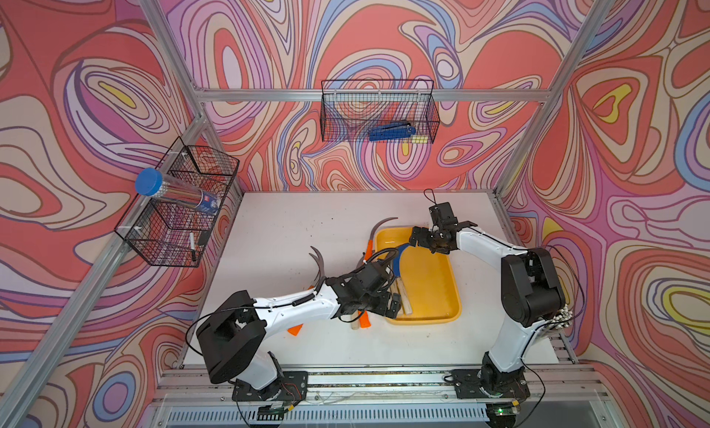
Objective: Put small sickles into storage boxes
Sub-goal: Adjust the storage box at the center of the board, then pick up the sickle at the center of the board.
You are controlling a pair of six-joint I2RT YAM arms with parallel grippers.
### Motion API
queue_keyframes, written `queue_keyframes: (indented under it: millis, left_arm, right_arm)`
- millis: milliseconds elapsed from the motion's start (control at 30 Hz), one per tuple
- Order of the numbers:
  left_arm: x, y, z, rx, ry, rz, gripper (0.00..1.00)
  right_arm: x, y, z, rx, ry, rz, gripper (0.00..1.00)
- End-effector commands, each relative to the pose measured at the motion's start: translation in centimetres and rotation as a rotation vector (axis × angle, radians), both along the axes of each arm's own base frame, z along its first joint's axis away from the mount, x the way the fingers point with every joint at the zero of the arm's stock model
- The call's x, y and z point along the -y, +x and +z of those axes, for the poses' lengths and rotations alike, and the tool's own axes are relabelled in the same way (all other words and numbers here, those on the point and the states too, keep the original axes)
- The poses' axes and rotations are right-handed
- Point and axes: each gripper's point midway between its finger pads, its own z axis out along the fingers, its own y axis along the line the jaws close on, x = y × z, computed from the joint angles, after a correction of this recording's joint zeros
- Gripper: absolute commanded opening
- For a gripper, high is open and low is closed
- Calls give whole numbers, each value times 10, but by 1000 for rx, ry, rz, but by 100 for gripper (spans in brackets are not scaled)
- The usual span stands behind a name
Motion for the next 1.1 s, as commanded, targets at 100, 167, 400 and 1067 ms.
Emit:
queue_keyframes:
  millis: [100,167,400,1067]
  left_arm:
    - [-48,0,4,43,212,70,100]
    - [-56,1,4,50,238,94,100]
    - [-81,1,0,51,333,169,99]
    - [-94,-4,-50,-74,340,251,49]
  right_arm:
    - [-3,-18,34,58,25,17,98]
    - [-7,-25,39,69,22,28,98]
    - [-29,-49,60,124,-4,88,98]
    - [-52,-87,62,148,54,141,98]
